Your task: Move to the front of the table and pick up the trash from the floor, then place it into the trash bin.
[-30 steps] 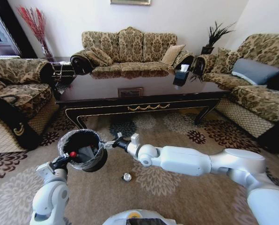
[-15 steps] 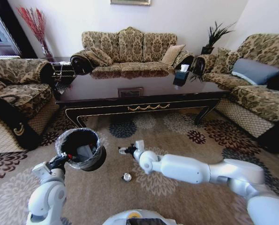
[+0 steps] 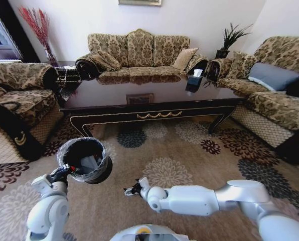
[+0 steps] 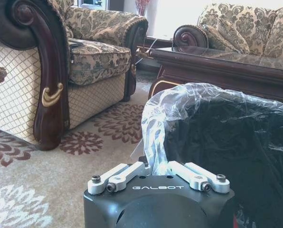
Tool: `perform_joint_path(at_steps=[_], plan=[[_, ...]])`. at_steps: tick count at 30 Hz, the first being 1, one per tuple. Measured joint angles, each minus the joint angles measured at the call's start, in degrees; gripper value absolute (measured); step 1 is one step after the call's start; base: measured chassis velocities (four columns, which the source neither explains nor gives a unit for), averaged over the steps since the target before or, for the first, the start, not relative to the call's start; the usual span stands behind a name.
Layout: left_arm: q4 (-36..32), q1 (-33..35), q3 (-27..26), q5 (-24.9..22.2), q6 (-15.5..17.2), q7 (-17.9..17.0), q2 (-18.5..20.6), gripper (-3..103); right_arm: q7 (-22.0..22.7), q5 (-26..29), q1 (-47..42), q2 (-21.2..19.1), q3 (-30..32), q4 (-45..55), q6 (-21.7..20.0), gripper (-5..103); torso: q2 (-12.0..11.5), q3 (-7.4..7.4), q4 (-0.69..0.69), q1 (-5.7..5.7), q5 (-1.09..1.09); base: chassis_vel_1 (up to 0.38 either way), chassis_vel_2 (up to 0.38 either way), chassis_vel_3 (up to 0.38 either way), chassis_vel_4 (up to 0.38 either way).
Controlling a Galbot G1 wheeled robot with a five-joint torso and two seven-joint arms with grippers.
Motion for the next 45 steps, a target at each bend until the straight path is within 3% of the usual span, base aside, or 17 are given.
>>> perform_joint_path(at_steps=[4, 8, 13, 18, 19, 20, 22, 33, 45], plan=[[0.46, -0.09, 0.05, -0.01, -0.23, -0.01, -0.19, 3, -2.88, -1.21, 0.55, 1.06, -0.37, -2.48, 0.63, 100, 0.00, 0.00, 0.00, 0.00, 0.00, 0.000, 0.000, 0.000, 0.000], [1.03, -0.34, 0.33, 0.01, -0.41, 0.00, -0.23, 3, -10.60, -6.77, 1.47, 2.13, -0.03, -6.54, 2.70, 100, 0.00, 0.00, 0.00, 0.00, 0.00, 0.000, 0.000, 0.000, 0.000], [1.09, -0.41, 0.51, 0.05, -0.43, 0.00, -0.27, 3, -14.97, -11.67, 2.27, 2.56, -0.93, -9.22, 4.53, 100, 0.00, 0.00, 0.00, 0.00, 0.00, 0.000, 0.000, 0.000, 0.000], [1.53, -0.41, 0.42, 0.13, -0.70, 0.01, -0.15, 3, -31.22, -24.47, 3.74, 3.11, -4.36, -17.07, 12.45, 100, 0.00, 0.00, -0.01, 0.00, -0.01, 0.000, 0.000, 0.000, 0.000], [1.53, -0.41, 0.42, 0.13, -0.70, 0.01, -0.15, 3, -31.22, -24.47, 3.74, 3.11, -4.36, -17.07, 12.45, 100, 0.00, 0.00, -0.01, 0.00, -0.01, 0.000, 0.000, 0.000, 0.000], [1.54, -0.40, 0.42, 0.13, -0.73, 0.01, -0.14, 3, -34.62, -27.39, 3.88, 3.52, -4.57, -19.03, 13.80, 100, 0.00, 0.00, -0.01, 0.00, 0.00, 0.000, 0.000, 0.000, 0.000], [1.54, -0.38, 0.42, 0.13, -0.85, 0.02, -0.16, 3, -37.37, -30.59, 3.96, 4.39, -5.06, -21.60, 15.09, 100, 0.00, 0.00, 0.00, 0.00, 0.00, 0.000, 0.000, 0.000, 0.000], [1.28, -0.04, -0.20, 0.01, -0.98, 0.04, -0.05, 3, -39.33, -38.10, 2.52, 8.27, -6.18, -34.34, 20.12, 100, 0.00, 0.00, 0.00, 0.00, 0.00, 0.000, 0.000, 0.000, 0.000], [1.49, -0.14, 0.11, 0.11, -1.21, 0.07, -0.36, 3, -42.58, -36.34, 1.58, 6.16, -4.40, -36.12, 20.30, 100, 0.00, 0.00, 0.00, 0.00, 0.00, 0.000, 0.000, 0.000, 0.000]])
